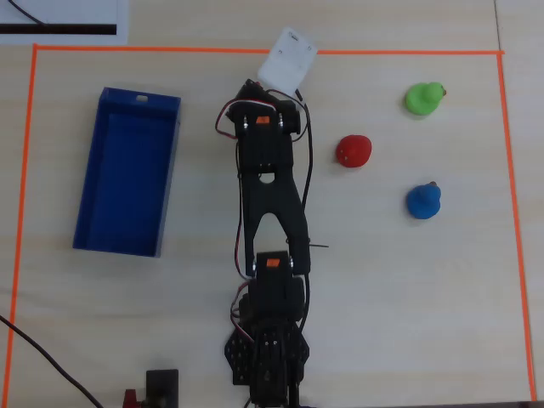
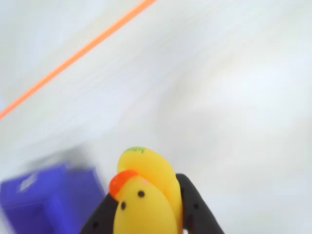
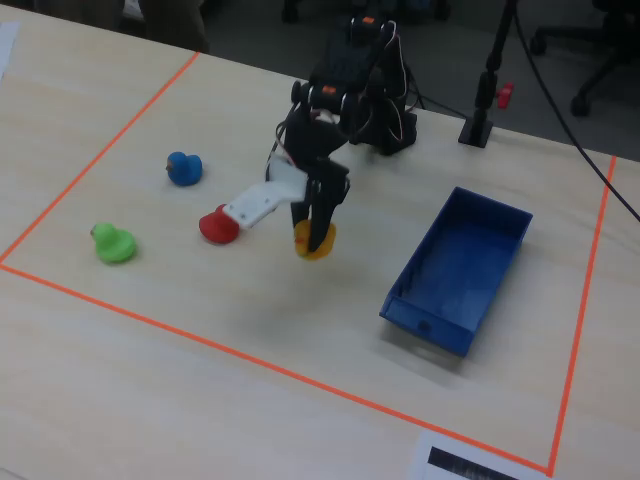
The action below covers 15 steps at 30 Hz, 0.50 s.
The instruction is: Grasp yellow duck and put it into box.
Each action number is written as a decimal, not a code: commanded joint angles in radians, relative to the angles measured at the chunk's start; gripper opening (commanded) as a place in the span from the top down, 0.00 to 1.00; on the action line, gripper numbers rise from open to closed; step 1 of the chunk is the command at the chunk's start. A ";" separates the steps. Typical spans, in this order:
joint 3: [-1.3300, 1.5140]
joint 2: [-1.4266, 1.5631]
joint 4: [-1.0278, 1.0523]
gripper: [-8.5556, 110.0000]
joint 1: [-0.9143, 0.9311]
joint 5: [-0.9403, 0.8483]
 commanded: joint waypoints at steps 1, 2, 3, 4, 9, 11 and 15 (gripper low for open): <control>-0.005 0.259 0.225 0.93 -0.156 0.104; -0.008 0.279 0.275 0.93 -0.210 0.135; -0.009 0.290 0.310 0.93 -0.267 0.167; -0.006 0.295 0.331 0.93 -0.322 0.201; 0.011 0.222 0.313 0.93 -0.525 0.341; 0.051 0.175 0.232 0.93 -0.577 0.376; 0.106 0.091 0.109 0.93 -0.649 0.413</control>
